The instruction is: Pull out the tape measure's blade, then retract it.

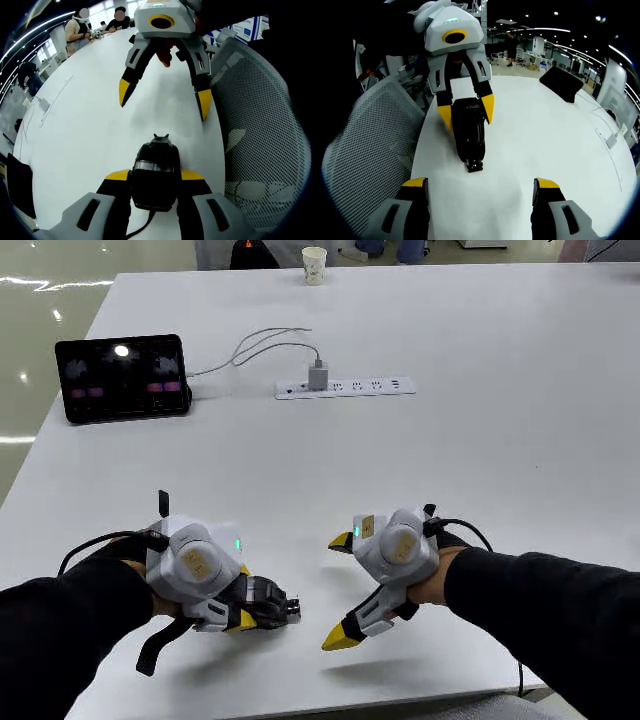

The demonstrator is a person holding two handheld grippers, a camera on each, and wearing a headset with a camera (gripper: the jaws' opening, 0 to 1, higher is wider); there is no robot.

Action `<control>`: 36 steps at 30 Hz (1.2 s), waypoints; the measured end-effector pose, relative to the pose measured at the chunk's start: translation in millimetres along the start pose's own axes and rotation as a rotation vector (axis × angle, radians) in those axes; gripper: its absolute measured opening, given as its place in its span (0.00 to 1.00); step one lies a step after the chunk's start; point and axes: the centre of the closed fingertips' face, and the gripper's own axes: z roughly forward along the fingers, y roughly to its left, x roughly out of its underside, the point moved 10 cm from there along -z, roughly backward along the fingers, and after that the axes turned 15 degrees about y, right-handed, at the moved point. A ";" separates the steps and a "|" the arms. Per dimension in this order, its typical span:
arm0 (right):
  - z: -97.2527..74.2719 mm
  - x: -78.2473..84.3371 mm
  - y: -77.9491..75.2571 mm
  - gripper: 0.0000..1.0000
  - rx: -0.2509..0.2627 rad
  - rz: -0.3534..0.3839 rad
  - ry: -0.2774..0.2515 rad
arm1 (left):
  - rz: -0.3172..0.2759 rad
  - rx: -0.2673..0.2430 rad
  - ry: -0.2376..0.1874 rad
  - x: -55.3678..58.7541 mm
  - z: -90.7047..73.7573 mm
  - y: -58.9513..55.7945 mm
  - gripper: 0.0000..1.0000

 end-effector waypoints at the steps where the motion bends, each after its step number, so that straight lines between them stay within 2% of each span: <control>1: 1.4 -1.9 0.5 0.81 0.000 -0.015 -0.005 | 0.000 0.002 -0.002 0.3 0.1 0.3 0.29; 5: 8.7 -6.9 0.6 0.73 -0.008 -0.028 -0.007 | -0.002 0.005 -0.003 0.4 0.5 0.8 0.29; 7: 12.6 -10.0 1.1 0.65 -0.009 -0.042 -0.008 | -0.004 0.005 -0.003 0.5 0.7 0.8 0.29; 10: 21.6 -14.1 1.3 0.47 -0.001 -0.027 -0.008 | -0.005 0.003 -0.006 0.9 1.1 0.8 0.29; 11: 23.6 -14.4 2.3 0.38 -0.011 -0.036 0.004 | -0.009 0.004 -0.010 1.3 1.2 0.8 0.29; 13: 26.5 -16.0 4.1 0.28 -0.018 -0.053 0.008 | -0.011 0.004 -0.011 1.4 1.4 0.6 0.29; 18: 30.7 -20.0 6.3 0.29 -0.025 -0.072 0.016 | -0.003 0.006 -0.010 1.2 1.4 1.0 0.29; 21: 33.4 -22.0 6.5 0.22 -0.036 -0.062 0.050 | -0.001 0.004 -0.010 1.1 1.3 0.6 0.29; 25: 36.0 -24.3 5.3 0.17 -0.032 -0.066 0.058 | -0.001 -0.002 -0.014 1.5 1.4 0.1 0.29; 29: 40.4 -29.1 4.3 0.14 -0.021 -0.120 0.083 | 0.004 0.000 -0.015 1.3 1.5 0.0 0.29; 30: 40.5 -29.2 3.8 0.14 -0.028 -0.119 0.084 | 0.004 -0.002 -0.016 1.5 1.4 -0.2 0.29; 31: 40.6 -28.2 2.9 0.13 -0.049 -0.083 0.085 | 0.002 -0.003 -0.019 1.9 1.4 -0.2 0.29; 32: 40.7 -27.4 1.8 0.12 -0.045 -0.058 0.080 | 0.003 -0.002 -0.022 2.3 1.4 -0.5 0.29; 36: 40.7 -28.0 4.4 0.12 -0.042 -0.075 0.089 | 0.014 0.007 -0.031 3.1 1.9 1.0 0.29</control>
